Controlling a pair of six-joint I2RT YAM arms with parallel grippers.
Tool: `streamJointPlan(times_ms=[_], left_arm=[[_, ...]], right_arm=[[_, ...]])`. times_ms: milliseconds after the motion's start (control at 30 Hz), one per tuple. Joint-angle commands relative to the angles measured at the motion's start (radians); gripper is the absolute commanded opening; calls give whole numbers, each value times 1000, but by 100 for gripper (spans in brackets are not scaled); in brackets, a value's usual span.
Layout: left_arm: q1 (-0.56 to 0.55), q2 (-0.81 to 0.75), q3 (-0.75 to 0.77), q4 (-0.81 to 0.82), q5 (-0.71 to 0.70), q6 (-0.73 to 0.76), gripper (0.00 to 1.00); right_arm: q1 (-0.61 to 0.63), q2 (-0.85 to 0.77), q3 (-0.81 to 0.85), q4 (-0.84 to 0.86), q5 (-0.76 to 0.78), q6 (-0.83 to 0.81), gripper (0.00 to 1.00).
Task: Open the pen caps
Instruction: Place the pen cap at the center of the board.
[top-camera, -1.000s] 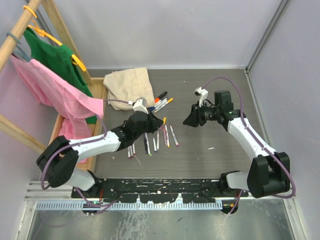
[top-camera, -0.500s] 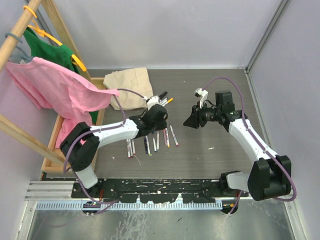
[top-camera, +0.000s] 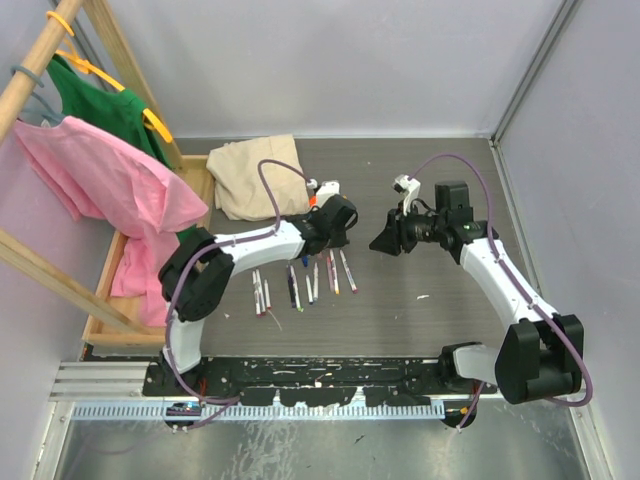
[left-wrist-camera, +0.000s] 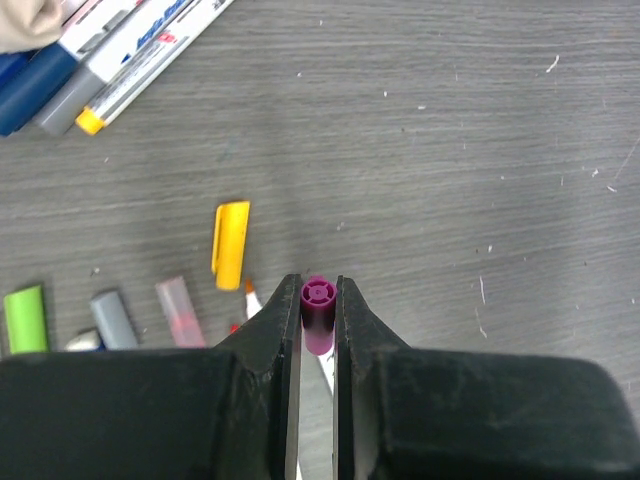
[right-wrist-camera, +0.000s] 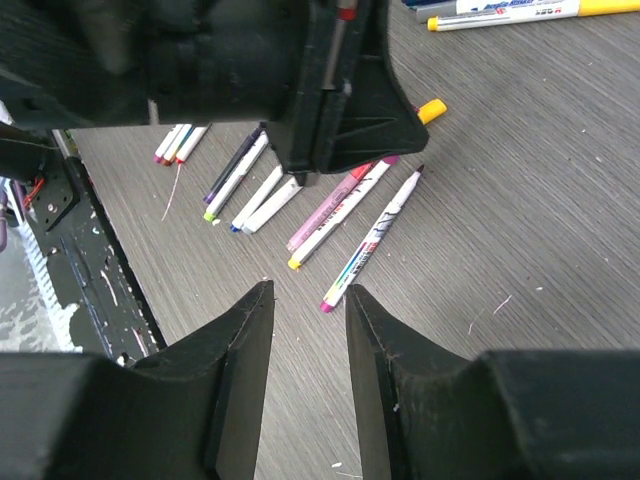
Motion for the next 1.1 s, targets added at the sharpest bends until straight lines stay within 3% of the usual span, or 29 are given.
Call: streamJointPlan(times_ms=[0, 633, 867, 1067], left_arm=[[6, 66, 120, -62, -47, 44, 2], [43, 192, 232, -106, -21, 51, 13], [50, 206, 243, -104, 3, 57, 28], [52, 205, 252, -109, 11, 61, 30]], right_arm=[[-10, -37, 31, 32, -7, 7, 41], [-19, -45, 25, 42, -13, 18, 41], [-21, -47, 21, 45, -14, 19, 42], [-22, -48, 21, 45, -19, 19, 42]])
